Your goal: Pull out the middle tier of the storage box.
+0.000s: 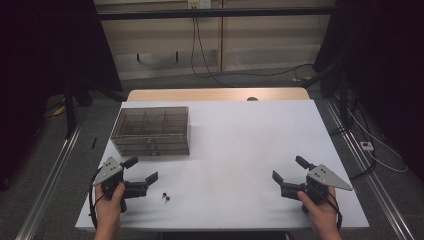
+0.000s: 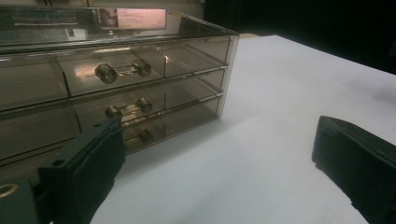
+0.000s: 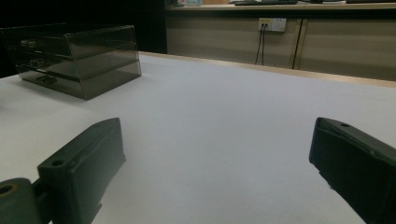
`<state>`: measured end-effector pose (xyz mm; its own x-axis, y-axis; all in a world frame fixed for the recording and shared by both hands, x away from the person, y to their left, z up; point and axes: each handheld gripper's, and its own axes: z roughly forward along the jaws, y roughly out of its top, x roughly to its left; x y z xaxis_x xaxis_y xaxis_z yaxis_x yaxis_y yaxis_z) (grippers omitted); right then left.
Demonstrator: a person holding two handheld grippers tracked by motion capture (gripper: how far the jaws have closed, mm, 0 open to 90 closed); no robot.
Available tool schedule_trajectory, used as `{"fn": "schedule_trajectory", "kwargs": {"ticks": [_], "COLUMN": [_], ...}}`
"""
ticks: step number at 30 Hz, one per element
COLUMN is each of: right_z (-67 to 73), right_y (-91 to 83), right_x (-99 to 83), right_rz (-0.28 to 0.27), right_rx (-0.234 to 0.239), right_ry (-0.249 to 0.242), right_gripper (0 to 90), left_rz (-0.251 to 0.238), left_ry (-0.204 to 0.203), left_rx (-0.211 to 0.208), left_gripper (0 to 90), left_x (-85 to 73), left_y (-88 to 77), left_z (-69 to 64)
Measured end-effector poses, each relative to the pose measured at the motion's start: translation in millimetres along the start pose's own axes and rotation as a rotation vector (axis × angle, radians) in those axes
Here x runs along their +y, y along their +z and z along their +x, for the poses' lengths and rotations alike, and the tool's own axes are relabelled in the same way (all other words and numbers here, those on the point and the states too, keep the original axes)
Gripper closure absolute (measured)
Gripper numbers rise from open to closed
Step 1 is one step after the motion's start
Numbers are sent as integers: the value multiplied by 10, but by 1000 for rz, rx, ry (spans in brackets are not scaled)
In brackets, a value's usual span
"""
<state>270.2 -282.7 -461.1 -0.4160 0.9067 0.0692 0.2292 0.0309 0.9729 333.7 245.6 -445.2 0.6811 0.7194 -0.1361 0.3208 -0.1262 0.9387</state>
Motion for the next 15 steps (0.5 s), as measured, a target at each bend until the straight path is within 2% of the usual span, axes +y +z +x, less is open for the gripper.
{"fn": "schedule_trajectory", "kwargs": {"ticks": [15], "right_z": [5], "right_y": [-11], "right_x": [0], "right_rz": [-1], "right_rx": [7], "right_ry": [-8], "right_gripper": [27], "left_rz": [9], "left_ry": [4], "left_rx": [27], "left_gripper": [29], "left_x": [7], "left_y": [28], "left_z": [-24]}}
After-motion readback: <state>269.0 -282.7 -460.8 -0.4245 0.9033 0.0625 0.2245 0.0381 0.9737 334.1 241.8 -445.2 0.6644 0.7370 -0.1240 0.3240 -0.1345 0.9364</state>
